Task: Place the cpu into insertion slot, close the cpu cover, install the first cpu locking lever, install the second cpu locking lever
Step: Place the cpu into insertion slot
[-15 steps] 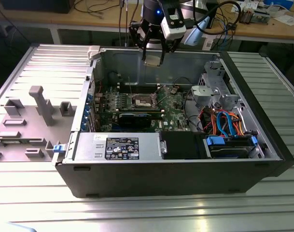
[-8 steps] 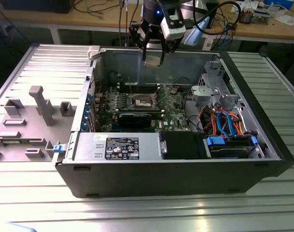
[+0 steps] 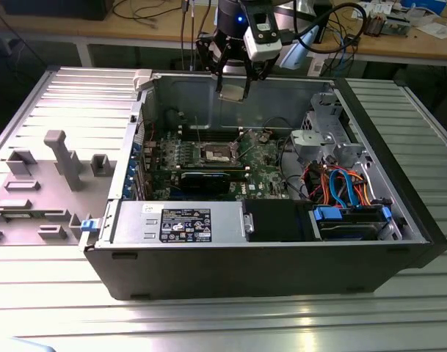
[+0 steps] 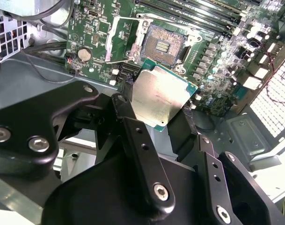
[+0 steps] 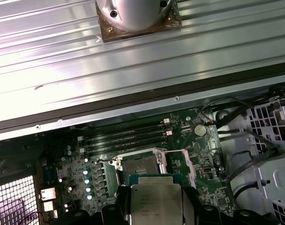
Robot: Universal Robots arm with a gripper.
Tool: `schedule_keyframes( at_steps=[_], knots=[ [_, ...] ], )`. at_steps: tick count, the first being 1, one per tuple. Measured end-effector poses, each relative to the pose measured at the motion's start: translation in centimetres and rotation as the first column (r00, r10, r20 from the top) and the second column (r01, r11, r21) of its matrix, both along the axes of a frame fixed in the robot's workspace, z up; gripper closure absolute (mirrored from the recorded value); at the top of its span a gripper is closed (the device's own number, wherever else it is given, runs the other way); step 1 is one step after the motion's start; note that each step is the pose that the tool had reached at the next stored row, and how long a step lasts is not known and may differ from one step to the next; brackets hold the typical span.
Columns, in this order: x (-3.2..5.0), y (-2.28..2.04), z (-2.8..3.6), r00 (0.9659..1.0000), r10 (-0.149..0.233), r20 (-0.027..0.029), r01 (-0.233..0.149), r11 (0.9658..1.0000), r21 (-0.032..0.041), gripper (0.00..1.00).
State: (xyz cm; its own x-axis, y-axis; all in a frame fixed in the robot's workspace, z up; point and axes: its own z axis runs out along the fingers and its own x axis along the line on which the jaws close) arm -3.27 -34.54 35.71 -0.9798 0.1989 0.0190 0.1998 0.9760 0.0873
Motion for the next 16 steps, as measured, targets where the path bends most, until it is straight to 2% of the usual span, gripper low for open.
schedule_keyframes(
  at_steps=[12, 16],
  knots=[
    [0.00, 0.00, -0.10, 0.9999, -0.015, 0.0000, 0.015, 0.9999, -0.0002, 0.46],
    [0.00, 0.00, -0.19, 0.9984, -0.057, 0.0000, 0.057, 0.9984, -0.0008, 0.46]
  ],
)
